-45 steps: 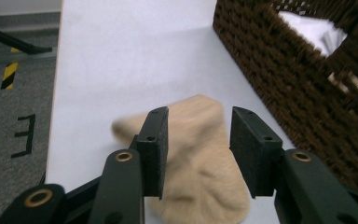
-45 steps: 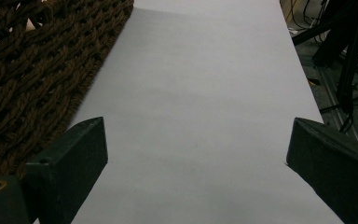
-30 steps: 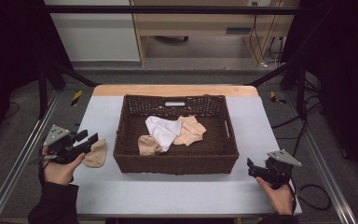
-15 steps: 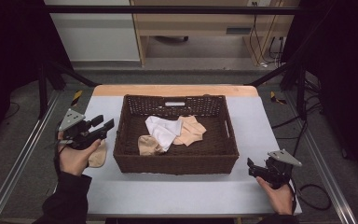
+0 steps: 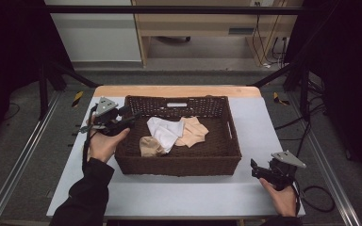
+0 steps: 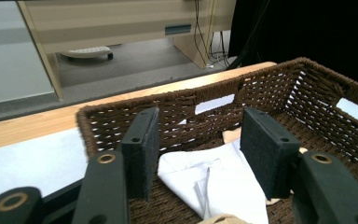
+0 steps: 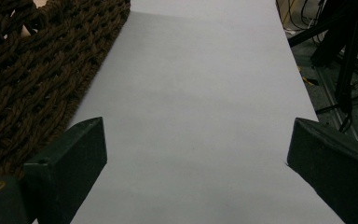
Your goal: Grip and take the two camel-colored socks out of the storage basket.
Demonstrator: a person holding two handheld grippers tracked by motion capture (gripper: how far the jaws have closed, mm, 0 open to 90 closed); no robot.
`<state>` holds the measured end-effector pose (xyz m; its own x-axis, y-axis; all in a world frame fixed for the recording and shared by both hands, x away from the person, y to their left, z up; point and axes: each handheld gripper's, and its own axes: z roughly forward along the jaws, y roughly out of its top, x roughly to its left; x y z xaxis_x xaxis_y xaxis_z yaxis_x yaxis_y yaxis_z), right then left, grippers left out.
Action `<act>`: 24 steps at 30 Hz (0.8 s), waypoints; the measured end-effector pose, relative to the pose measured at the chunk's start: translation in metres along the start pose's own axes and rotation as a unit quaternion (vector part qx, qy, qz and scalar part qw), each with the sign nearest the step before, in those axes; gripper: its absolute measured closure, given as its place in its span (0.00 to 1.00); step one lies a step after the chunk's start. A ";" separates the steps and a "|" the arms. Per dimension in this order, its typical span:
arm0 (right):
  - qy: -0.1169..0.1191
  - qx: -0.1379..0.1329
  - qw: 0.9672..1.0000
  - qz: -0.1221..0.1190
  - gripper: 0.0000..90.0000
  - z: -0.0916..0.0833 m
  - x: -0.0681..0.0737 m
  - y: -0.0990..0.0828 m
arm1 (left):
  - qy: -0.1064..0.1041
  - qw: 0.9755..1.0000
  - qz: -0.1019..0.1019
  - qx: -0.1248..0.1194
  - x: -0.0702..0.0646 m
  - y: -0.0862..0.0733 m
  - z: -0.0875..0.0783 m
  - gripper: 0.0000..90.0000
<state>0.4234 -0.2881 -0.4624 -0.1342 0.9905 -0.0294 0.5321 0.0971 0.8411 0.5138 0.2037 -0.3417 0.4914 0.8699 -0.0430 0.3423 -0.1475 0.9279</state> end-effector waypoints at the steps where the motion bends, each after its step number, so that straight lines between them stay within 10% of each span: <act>1: 0.000 0.000 1.000 -0.001 0.06 0.000 0.000 0.000 | 0.000 1.000 0.001 0.004 -0.001 0.000 0.004 0.52; 24: 0.001 0.001 1.000 -0.002 0.06 0.001 -0.001 0.000 | 0.006 0.995 0.034 0.091 -0.012 -0.032 0.062 0.53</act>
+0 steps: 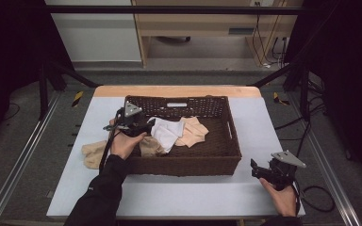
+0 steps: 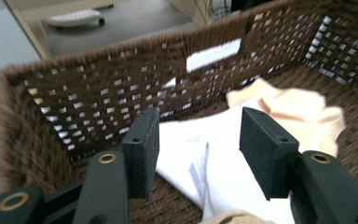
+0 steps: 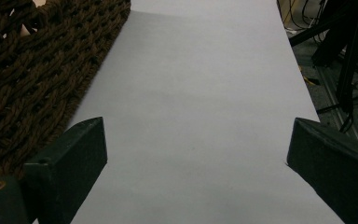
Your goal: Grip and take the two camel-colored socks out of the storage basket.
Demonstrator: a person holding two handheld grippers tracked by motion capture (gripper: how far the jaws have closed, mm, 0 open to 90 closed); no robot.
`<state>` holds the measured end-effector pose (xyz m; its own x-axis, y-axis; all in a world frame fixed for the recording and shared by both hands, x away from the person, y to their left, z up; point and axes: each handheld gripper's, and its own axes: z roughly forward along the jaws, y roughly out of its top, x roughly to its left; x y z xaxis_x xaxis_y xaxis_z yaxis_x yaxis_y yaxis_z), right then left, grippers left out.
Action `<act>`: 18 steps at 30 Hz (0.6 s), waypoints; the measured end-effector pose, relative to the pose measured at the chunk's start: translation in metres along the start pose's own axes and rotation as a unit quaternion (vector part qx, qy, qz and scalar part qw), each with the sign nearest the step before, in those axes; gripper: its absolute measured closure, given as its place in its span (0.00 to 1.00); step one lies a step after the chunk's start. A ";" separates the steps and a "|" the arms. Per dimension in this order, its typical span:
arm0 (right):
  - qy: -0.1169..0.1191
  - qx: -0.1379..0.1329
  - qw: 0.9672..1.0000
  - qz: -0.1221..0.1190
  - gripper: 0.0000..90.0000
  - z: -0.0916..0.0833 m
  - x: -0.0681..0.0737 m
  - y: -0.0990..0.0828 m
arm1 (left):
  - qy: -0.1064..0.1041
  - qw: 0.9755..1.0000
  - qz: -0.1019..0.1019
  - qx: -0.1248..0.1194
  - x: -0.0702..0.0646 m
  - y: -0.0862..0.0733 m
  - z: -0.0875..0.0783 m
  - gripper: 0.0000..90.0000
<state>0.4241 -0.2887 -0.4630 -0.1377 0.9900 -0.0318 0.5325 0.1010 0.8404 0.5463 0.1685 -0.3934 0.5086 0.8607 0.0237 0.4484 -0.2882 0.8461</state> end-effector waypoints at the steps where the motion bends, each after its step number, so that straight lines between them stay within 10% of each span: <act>1: 0.000 0.001 1.000 0.000 0.06 0.000 0.000 0.000 | 0.001 1.000 0.000 0.006 0.000 -0.002 0.002 0.53; 18: 0.002 0.002 1.000 -0.002 0.06 0.000 0.000 0.000 | -0.012 0.998 0.014 0.053 -0.006 -0.018 0.010 0.35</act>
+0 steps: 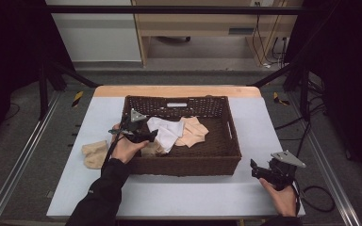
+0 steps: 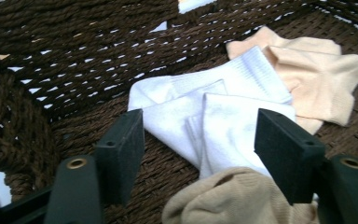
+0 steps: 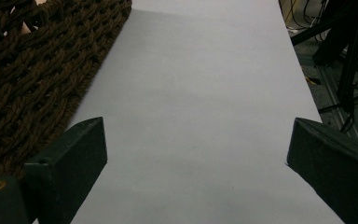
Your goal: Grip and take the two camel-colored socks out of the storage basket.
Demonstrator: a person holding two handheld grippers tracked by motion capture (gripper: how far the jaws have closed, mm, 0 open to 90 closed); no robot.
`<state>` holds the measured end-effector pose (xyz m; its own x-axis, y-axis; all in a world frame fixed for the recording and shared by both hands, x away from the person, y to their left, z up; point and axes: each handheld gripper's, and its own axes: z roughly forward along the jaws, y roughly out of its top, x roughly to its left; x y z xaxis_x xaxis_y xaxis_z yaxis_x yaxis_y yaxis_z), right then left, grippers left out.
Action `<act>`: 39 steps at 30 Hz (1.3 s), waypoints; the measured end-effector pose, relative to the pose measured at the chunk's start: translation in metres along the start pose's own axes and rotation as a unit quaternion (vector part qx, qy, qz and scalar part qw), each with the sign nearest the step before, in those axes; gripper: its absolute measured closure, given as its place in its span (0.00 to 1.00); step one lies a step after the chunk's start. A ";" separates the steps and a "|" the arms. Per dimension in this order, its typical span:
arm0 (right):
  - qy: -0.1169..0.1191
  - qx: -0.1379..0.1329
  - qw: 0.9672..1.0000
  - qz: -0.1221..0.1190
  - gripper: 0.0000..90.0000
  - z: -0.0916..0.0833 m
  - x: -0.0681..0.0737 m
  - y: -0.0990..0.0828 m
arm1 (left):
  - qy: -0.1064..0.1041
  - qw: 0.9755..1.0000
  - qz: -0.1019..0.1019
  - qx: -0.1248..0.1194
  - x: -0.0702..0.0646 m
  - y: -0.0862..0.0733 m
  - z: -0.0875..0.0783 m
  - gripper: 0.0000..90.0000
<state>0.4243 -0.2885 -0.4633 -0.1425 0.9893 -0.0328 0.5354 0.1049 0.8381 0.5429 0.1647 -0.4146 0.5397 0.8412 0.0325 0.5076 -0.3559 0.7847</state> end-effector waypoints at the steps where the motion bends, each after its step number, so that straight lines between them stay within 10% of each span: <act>1: 0.000 0.000 1.000 0.000 0.06 0.000 0.000 0.000 | -0.001 1.000 0.000 -0.001 0.000 -0.001 -0.001 0.33; 17: 0.001 0.002 1.000 -0.001 0.06 0.000 0.001 0.000 | 0.004 0.997 0.012 0.070 -0.004 -0.003 0.014 0.28; 31: 0.002 0.002 1.000 -0.001 0.06 0.000 0.001 0.000 | -0.031 0.993 0.011 0.116 -0.004 -0.003 0.022 0.90; 39: 0.001 0.001 1.000 -0.001 0.06 0.000 0.000 0.000 | -0.046 0.997 0.003 0.065 -0.001 0.000 0.012 0.98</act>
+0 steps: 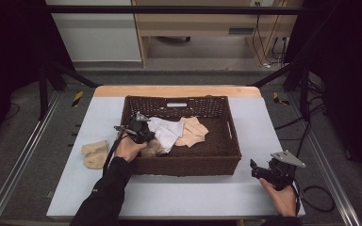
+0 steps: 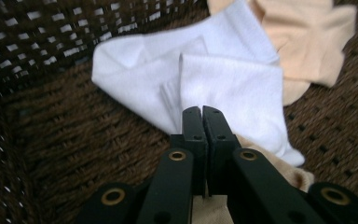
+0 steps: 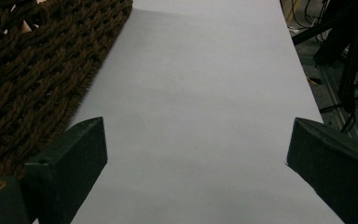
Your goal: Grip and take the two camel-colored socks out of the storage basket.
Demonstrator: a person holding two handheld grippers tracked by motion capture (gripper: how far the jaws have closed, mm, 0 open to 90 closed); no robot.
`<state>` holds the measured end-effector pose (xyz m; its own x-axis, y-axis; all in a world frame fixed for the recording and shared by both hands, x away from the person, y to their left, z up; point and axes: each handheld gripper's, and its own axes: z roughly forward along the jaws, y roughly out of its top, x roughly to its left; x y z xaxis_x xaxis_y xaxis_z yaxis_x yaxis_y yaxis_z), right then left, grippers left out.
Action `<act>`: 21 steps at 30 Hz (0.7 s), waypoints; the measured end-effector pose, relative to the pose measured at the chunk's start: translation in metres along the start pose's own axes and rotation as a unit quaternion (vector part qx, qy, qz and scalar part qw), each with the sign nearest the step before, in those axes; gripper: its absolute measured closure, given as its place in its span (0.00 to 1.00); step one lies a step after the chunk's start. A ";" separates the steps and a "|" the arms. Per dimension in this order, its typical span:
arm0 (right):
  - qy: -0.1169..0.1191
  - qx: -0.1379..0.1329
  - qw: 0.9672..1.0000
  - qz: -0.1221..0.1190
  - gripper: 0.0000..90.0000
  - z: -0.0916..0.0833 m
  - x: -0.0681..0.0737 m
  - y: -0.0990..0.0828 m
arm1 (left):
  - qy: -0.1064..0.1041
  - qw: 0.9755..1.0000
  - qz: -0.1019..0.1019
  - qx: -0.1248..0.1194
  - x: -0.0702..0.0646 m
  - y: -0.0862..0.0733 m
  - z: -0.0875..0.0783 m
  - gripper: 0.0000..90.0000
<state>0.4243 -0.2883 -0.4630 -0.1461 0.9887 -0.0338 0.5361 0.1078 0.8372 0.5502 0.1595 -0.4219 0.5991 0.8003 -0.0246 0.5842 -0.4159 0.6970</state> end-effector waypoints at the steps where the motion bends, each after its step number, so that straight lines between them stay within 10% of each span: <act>1: 0.000 0.000 1.000 0.000 0.06 0.000 0.000 0.000 | 0.000 1.000 -0.001 -0.007 0.000 0.000 -0.001 0.99; 10: -0.001 0.000 1.000 0.003 0.06 0.000 0.000 0.000 | -0.006 0.995 -0.015 -0.100 0.002 0.005 -0.022 0.99; 21: -0.002 -0.001 1.000 0.003 0.06 0.000 0.000 0.000 | -0.013 0.976 -0.019 -0.216 0.001 0.015 -0.057 0.99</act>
<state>0.4241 -0.2886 -0.4628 -0.1398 0.9897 -0.0302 0.5354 0.1012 0.8385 0.5278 0.1786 -0.3704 0.5982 0.7982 -0.0708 0.3242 -0.1602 0.9323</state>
